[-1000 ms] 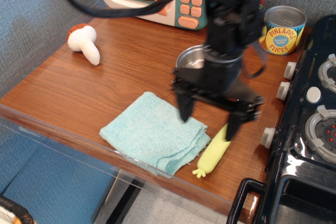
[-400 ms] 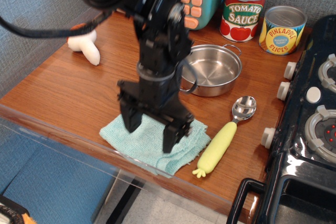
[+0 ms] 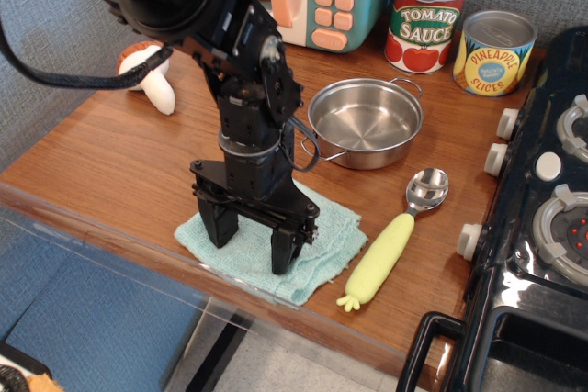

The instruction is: Push the cloth to the left

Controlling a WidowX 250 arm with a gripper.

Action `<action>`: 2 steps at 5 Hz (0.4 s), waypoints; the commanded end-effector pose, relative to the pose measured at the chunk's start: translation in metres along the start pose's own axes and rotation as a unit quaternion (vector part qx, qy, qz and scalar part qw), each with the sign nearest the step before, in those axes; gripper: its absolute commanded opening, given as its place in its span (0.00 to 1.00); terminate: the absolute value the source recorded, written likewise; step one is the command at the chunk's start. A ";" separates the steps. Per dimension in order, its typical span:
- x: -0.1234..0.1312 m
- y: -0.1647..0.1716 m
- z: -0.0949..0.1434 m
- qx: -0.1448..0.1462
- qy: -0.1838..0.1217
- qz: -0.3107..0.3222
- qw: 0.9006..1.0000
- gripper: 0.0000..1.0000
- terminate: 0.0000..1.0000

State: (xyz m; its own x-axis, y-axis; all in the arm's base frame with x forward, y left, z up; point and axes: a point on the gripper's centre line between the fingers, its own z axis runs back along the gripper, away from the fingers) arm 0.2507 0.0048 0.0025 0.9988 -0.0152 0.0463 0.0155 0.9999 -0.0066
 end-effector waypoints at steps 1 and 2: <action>-0.015 0.045 -0.014 0.032 0.016 0.043 0.998 1.00 0.00; -0.026 0.076 -0.005 0.050 0.018 0.074 0.996 1.00 0.00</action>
State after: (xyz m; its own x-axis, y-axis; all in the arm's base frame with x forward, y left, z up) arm 0.2402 0.0709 0.0017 0.9907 0.1263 0.0500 -0.1298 0.9887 0.0745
